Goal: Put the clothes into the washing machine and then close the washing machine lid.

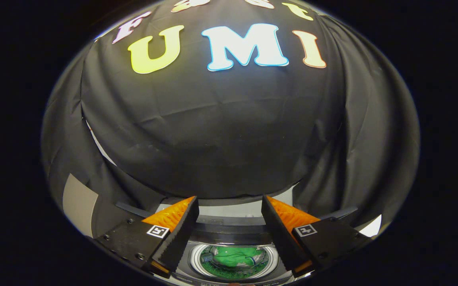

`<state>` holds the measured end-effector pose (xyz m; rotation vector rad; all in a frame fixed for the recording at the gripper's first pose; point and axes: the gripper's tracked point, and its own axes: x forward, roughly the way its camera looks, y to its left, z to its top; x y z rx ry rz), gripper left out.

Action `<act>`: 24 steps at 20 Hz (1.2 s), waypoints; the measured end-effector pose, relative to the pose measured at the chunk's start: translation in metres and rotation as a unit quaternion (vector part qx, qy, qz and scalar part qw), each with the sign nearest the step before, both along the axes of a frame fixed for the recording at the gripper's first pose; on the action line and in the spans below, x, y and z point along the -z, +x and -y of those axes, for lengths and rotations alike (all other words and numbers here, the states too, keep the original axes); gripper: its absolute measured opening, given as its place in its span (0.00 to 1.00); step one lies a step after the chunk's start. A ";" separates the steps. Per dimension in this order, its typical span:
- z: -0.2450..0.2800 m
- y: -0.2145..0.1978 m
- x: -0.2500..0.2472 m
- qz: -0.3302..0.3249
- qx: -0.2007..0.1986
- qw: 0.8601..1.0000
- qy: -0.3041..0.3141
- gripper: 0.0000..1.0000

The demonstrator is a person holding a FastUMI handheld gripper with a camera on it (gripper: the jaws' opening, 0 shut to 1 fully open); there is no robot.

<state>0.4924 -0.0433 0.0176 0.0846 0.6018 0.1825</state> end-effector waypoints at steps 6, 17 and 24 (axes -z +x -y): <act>0.002 -0.014 0.000 0.023 -0.007 1.000 -0.001 0.99; 0.005 -0.069 0.002 0.135 -0.006 0.991 0.004 0.98; 0.006 -0.105 0.015 0.214 -0.001 0.977 0.009 0.98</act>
